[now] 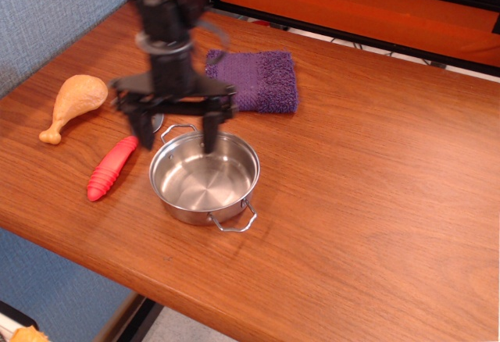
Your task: Place the pan next to the spatula
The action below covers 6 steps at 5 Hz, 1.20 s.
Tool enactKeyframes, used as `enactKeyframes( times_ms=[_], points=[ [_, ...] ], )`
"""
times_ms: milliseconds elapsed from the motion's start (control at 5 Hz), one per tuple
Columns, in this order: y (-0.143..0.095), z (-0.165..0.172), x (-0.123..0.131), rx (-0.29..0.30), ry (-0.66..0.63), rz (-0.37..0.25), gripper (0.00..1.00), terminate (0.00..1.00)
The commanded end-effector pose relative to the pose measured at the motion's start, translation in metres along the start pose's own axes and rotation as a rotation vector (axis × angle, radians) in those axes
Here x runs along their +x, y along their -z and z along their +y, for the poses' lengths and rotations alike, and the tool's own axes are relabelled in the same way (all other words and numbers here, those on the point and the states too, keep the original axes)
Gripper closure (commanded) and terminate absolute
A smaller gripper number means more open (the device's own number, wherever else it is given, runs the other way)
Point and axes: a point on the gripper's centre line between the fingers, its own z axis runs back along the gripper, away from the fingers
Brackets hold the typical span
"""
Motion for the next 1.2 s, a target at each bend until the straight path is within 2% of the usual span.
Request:
enactKeyframes(
  times_ms=[0, 400, 600, 1000],
  points=[
    [-0.041, -0.073, -0.017, -0.090, 0.310, -0.146, 0.00, 0.00],
    [-0.049, -0.143, -0.038, -0.147, 0.487, -0.161, 0.00, 0.00],
    [-0.048, -0.173, -0.051, -0.185, 0.523, -0.153, 0.00, 0.00],
    [-0.042, -0.199, -0.059, -0.217, 0.564, -0.147, 0.00, 0.00]
  ],
)
